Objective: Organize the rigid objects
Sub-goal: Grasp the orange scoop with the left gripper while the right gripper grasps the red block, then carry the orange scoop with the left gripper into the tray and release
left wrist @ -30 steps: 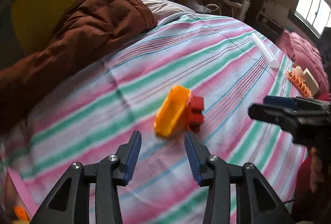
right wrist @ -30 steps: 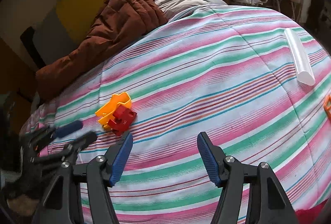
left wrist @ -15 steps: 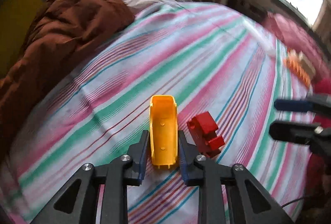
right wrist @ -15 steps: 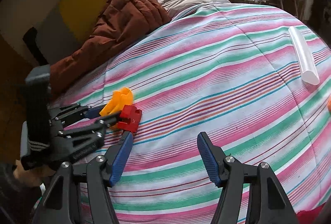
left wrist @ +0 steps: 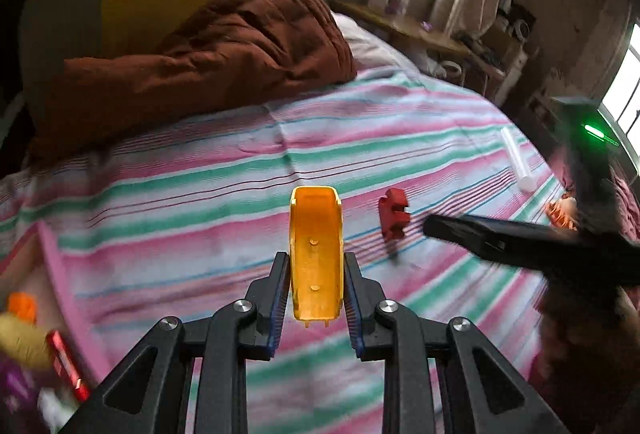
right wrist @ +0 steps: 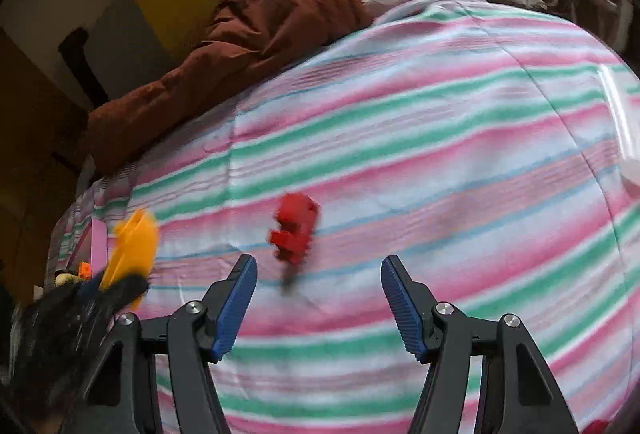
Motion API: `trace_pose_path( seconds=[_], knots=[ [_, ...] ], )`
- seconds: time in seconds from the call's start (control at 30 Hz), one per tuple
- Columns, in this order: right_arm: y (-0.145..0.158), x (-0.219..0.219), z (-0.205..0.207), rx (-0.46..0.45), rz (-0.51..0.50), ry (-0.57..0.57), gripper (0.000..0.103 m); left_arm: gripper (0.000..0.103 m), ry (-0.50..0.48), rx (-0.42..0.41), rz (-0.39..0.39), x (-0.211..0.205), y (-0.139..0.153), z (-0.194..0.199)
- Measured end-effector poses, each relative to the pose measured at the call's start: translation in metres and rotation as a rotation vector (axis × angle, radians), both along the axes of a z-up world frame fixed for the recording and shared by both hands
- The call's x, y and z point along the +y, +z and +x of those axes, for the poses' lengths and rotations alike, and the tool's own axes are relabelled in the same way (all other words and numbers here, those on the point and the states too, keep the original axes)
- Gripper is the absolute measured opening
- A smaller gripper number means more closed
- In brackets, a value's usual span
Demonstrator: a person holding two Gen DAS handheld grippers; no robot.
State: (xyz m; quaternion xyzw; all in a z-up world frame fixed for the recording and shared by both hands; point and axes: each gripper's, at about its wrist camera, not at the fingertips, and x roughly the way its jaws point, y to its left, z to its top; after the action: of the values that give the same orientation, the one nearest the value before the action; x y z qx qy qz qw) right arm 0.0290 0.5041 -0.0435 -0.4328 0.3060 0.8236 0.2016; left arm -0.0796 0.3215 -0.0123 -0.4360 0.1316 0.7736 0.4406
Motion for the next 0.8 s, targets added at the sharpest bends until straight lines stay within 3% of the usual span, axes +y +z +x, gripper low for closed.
trace_pose_path(
  seconds=[0.2, 0.23, 0.27, 0.3, 0.5, 0.6, 0.8],
  knots=[
    [-0.017, 0.002, -0.048, -0.060, 0.008, 0.045, 0.062, 0.025, 0.062, 0.035, 0.033, -0.036, 0.019, 0.024],
    [-0.022, 0.001, -0.053, -0.087, 0.008, 0.057, 0.035, 0.025, 0.070, 0.040, 0.035, -0.043, 0.022, 0.026],
    [-0.028, -0.003, -0.058, -0.125, 0.025, 0.084, 0.022, 0.025, 0.082, 0.045, 0.037, -0.049, 0.024, 0.028],
    [-0.027, -0.011, -0.059, -0.163, 0.107, 0.099, 0.015, 0.025, 0.096, 0.051, 0.042, -0.056, 0.027, 0.031],
    [-0.025, -0.052, -0.039, -0.185, 0.118, 0.269, 0.015, 0.025, 0.184, 0.117, 0.071, -0.095, 0.043, 0.046],
    [-0.025, -0.072, -0.024, -0.167, 0.060, 0.347, 0.016, 0.025, 0.238, 0.142, 0.068, -0.116, 0.048, 0.051],
    [-0.028, -0.079, -0.012, -0.125, 0.059, 0.356, 0.016, 0.025, 0.328, 0.178, 0.037, -0.152, 0.047, 0.063]
  ],
)
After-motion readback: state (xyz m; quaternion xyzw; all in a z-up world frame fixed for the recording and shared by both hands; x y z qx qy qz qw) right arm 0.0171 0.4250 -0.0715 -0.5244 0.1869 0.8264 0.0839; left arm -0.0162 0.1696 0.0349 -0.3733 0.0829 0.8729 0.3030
